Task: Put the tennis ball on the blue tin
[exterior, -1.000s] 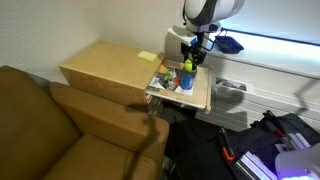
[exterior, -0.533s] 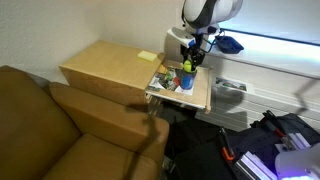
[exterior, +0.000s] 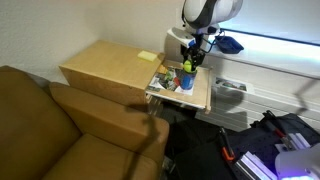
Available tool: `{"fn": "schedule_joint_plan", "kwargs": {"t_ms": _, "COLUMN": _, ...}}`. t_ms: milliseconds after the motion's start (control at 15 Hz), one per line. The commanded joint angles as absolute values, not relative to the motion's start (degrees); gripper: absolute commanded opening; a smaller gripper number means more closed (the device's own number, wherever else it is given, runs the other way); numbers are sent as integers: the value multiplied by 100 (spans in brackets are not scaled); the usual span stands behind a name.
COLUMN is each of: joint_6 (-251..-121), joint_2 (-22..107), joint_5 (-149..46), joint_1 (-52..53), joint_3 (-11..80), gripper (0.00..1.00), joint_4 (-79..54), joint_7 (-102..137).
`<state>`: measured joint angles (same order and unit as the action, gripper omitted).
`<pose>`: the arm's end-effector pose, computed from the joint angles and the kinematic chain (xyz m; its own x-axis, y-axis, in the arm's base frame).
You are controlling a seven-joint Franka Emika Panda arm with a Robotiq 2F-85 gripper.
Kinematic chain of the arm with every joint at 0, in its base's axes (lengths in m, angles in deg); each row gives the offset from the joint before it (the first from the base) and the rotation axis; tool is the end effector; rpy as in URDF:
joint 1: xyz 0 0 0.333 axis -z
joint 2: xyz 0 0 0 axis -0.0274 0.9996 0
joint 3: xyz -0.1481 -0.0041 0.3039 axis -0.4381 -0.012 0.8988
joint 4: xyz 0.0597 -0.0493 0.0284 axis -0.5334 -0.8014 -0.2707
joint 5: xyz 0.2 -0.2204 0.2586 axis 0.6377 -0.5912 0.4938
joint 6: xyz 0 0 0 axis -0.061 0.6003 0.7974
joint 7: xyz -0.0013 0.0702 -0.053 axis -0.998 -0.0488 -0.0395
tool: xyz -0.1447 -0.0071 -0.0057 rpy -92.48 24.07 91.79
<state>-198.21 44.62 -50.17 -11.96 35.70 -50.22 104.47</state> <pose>0.5289 0.1028 0.1915 0.1952 -0.9803 0.0306 -0.9804 -0.1942 0.0331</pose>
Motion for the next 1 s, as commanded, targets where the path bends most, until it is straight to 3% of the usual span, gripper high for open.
{"fn": "schedule_joint_plan", "kwargs": {"t_ms": 0, "joint_6": -19854, "joint_2": 4494, "joint_5": -5162, "joint_1": -1162, "joint_3": 3511, "gripper": 41, "joint_4": -5044, "joint_7": 10602}}
{"fn": "schedule_joint_plan", "kwargs": {"t_ms": 200, "joint_6": -19908, "joint_2": 4492, "joint_5": -5199, "joint_1": -1161, "joint_3": 3464, "gripper": 41, "joint_4": -5057, "joint_7": 10672}}
{"fn": "schedule_joint_plan", "kwargs": {"t_ms": 267, "joint_6": -19896, "joint_2": 4498, "joint_5": -5194, "joint_1": -1150, "joint_3": 3485, "gripper": 91, "joint_4": -5047, "joint_7": 10623}}
{"fn": "schedule_joint_plan", "kwargs": {"t_ms": 333, "joint_6": -19903, "joint_2": 4507, "joint_5": -5149, "joint_1": -1136, "joint_3": 3518, "gripper": 84, "joint_4": -5044, "joint_7": 10574}}
{"fn": "schedule_joint_plan", "kwargs": {"t_ms": 400, "joint_6": -19884, "joint_2": 4516, "joint_5": -5148, "joint_1": -1140, "joint_3": 3521, "gripper": 62, "joint_4": -5030, "joint_7": 10580}}
{"fn": "schedule_joint_plan", "kwargs": {"t_ms": 467, "joint_6": -19885, "joint_2": 4521, "joint_5": -5064, "joint_1": -1108, "joint_3": 3570, "gripper": 55, "joint_4": -5030, "joint_7": 10511}}
{"fn": "schedule_joint_plan", "kwargs": {"t_ms": 600, "joint_6": -19882, "joint_2": 4531, "joint_5": -5008, "joint_1": -1087, "joint_3": 3605, "gripper": 51, "joint_4": -5030, "joint_7": 10479}}
{"fn": "schedule_joint_plan", "kwargs": {"t_ms": 667, "joint_6": -19872, "joint_2": 4530, "joint_5": -5020, "joint_1": -1097, "joint_3": 3593, "gripper": 62, "joint_4": -5031, "joint_7": 10525}}
{"fn": "schedule_joint_plan", "kwargs": {"t_ms": 733, "joint_6": -19870, "joint_2": 4516, "joint_5": -4978, "joint_1": -1079, "joint_3": 3607, "gripper": 89, "joint_4": -5036, "joint_7": 10510}}
{"fn": "schedule_joint_plan", "kwargs": {"t_ms": 933, "joint_6": -19821, "joint_2": 4413, "joint_5": -4821, "joint_1": -1043, "joint_3": 3669, "gripper": 99, "joint_4": -5051, "joint_7": 10409}}
